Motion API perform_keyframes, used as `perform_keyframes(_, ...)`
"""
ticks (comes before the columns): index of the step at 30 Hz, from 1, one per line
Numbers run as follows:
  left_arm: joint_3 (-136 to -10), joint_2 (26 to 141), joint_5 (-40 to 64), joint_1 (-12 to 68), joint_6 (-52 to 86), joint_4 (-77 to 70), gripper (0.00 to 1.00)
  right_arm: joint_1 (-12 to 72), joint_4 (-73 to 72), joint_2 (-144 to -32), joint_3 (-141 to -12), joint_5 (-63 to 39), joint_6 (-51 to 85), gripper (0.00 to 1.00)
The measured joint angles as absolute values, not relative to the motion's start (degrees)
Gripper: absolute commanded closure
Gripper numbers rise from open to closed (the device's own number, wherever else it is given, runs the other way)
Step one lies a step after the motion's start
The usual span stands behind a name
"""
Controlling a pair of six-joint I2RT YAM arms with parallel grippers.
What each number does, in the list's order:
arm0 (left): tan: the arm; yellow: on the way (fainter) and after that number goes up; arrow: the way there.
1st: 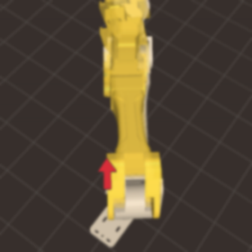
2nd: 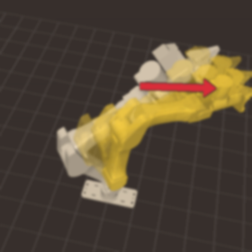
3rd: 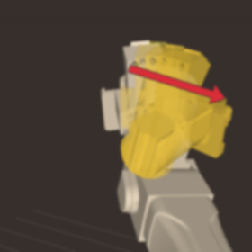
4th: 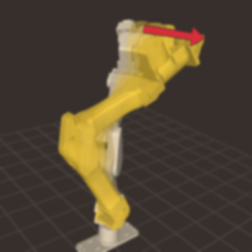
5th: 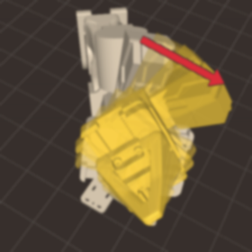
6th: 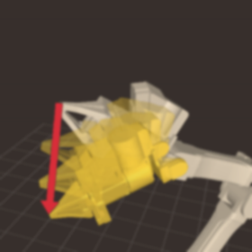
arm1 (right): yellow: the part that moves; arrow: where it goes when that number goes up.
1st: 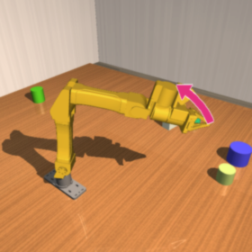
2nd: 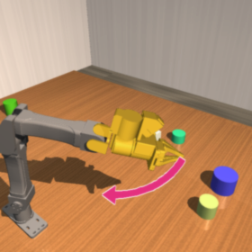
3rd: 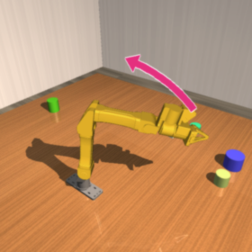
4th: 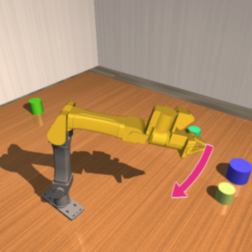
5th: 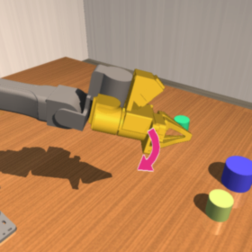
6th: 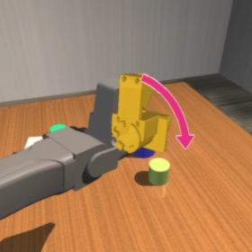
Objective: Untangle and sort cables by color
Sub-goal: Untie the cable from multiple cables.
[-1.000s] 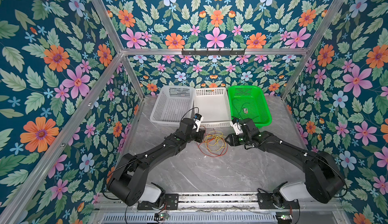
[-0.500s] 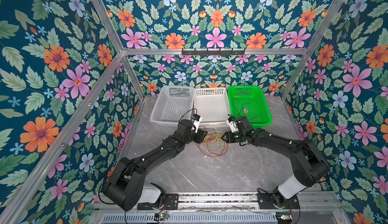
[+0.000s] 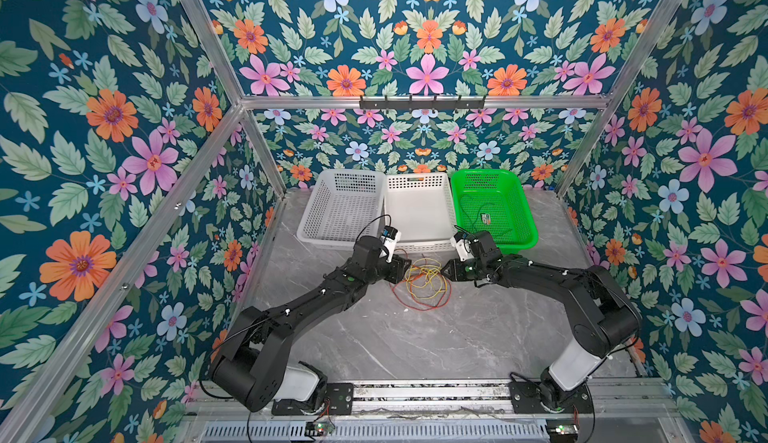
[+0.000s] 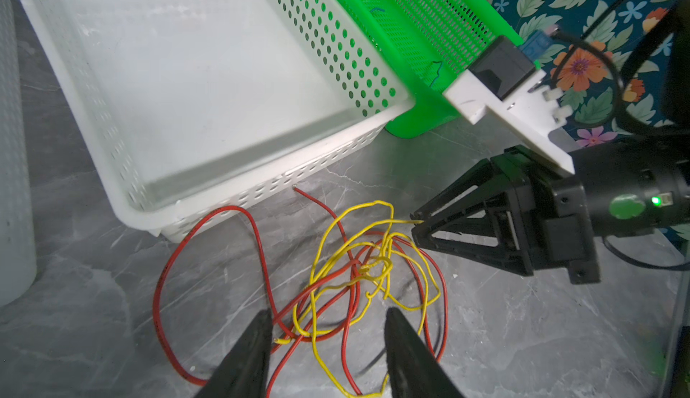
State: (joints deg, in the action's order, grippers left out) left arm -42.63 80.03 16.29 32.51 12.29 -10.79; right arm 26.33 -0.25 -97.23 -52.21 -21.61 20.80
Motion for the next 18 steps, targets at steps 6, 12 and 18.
perform_keyframes(6,-43.20,80.68,16.29,32.47,12.29,-11.07,0.49,25.91,-2.46,-97.95,-52.12,-23.51,21.04,0.66)
perform_keyframes(12,-43.53,81.34,16.36,32.47,12.29,-11.14,0.49,25.91,-3.97,-98.96,-52.60,-24.88,21.17,0.75)
perform_keyframes(18,-43.53,81.49,16.47,32.47,12.29,-11.14,0.48,25.91,-4.32,-99.61,-53.19,-25.34,21.47,0.84)
